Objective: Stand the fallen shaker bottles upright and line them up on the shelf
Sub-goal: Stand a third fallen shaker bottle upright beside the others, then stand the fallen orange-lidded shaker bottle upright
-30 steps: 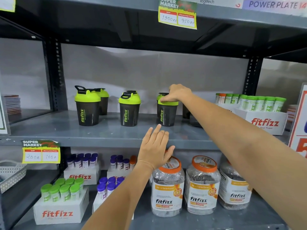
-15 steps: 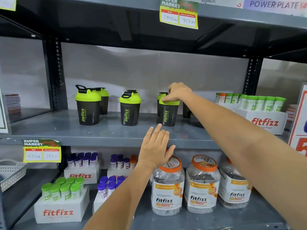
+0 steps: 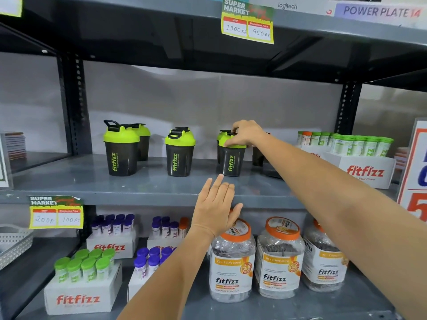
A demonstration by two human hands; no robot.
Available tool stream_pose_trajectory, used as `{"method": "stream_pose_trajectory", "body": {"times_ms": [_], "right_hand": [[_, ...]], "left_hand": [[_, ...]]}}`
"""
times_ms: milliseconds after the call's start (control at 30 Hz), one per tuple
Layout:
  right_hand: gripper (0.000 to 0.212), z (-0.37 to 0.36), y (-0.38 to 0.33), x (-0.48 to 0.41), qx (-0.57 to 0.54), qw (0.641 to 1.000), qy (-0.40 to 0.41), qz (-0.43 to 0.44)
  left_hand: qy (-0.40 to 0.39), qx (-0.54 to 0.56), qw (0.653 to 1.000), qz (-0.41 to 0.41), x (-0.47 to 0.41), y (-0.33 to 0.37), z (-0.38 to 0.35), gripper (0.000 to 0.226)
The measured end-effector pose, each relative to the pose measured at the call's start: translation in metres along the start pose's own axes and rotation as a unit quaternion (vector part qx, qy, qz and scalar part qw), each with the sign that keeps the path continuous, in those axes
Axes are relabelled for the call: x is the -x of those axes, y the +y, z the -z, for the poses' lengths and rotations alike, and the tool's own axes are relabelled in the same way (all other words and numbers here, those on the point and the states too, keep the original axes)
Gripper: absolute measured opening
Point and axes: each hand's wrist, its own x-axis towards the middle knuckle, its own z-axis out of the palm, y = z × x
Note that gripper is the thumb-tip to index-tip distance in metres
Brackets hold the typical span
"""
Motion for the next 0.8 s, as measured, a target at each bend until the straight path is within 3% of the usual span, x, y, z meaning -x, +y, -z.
{"method": "stream_pose_trajectory", "body": {"times_ms": [233,367,500,800], "right_hand": [[0.073,-0.002,0.005,0.001,0.013,1.000,-0.015,0.015],[0.087,0.007,0.013,0.008,-0.026,0.999,0.012,-0.039],[0.079,0.021,0.032,0.017,-0.014,0.993,0.063,-0.095],[0.063,0.035,0.079,0.059,0.033,0.986,0.060,-0.151]], "left_hand": [[-0.011,-0.007,1.000,-0.002,0.000,-0.001,0.001,0.047],[-0.027,-0.010,1.000,0.001,-0.002,0.000,0.002,0.048],[-0.020,-0.001,1.000,-0.002,-0.001,0.001,0.002,0.048],[-0.050,0.035,0.997,0.049,-0.005,0.009,0.008,0.050]]}}
